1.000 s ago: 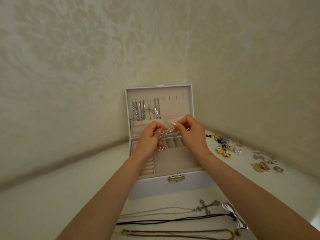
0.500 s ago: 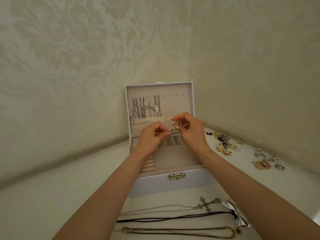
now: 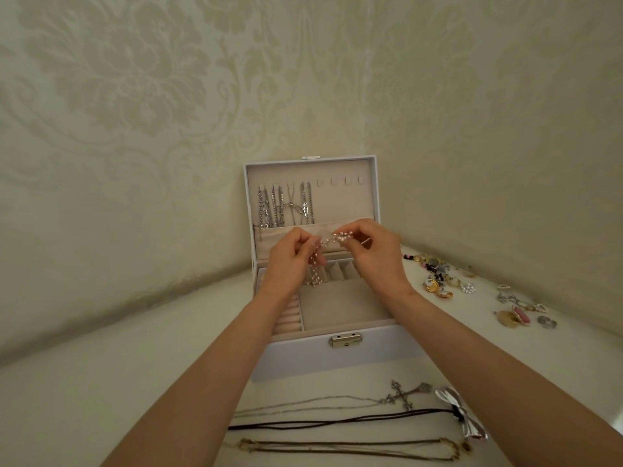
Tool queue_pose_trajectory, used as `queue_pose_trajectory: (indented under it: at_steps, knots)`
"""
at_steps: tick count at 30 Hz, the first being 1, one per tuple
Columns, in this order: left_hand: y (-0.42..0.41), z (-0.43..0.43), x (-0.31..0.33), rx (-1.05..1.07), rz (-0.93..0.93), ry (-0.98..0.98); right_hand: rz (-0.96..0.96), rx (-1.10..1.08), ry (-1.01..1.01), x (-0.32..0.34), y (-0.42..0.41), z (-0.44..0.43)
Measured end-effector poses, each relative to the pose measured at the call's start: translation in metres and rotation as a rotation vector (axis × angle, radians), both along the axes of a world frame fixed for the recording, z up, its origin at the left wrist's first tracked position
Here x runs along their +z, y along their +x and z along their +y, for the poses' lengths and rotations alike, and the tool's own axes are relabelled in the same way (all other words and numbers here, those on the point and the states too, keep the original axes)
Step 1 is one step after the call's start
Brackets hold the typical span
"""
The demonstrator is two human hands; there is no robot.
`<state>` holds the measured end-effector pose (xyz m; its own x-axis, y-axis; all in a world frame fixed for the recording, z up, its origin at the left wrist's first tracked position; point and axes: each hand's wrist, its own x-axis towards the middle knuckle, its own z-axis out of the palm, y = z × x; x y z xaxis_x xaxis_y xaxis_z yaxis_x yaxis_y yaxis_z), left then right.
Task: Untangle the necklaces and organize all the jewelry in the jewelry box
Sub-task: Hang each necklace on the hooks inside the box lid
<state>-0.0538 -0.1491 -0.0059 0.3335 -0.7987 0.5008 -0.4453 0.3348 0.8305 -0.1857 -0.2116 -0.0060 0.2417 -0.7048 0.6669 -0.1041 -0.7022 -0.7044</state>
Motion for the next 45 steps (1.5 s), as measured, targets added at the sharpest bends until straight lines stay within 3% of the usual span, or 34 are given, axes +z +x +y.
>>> queue_pose_trajectory:
  at_steps: [8, 16, 22, 27, 39, 45]
  knots:
    - [-0.001, -0.001, 0.000, -0.053, -0.022, 0.048, -0.025, 0.022, 0.057, 0.000, 0.000, 0.001]
    - [-0.003, 0.000, -0.003, -0.248, -0.096, 0.169, -0.060, 0.026, 0.088, 0.000, 0.000, 0.002]
    - [-0.001, -0.004, -0.009, -0.246, -0.246, 0.196, -0.144, 0.138, 0.271, 0.004, -0.001, 0.003]
    - [0.001, -0.004, -0.008, -0.223, -0.089, 0.128, -0.261, 0.306, 0.515, 0.011, -0.004, 0.004]
    - [-0.001, 0.000, -0.002, -0.049, -0.087, 0.026, -0.282, 0.450, 0.654, 0.013, -0.008, 0.002]
    - [-0.004, 0.003, 0.010, -0.093, 0.223, 0.019, -0.181, 0.570, 0.724, 0.014, -0.008, 0.005]
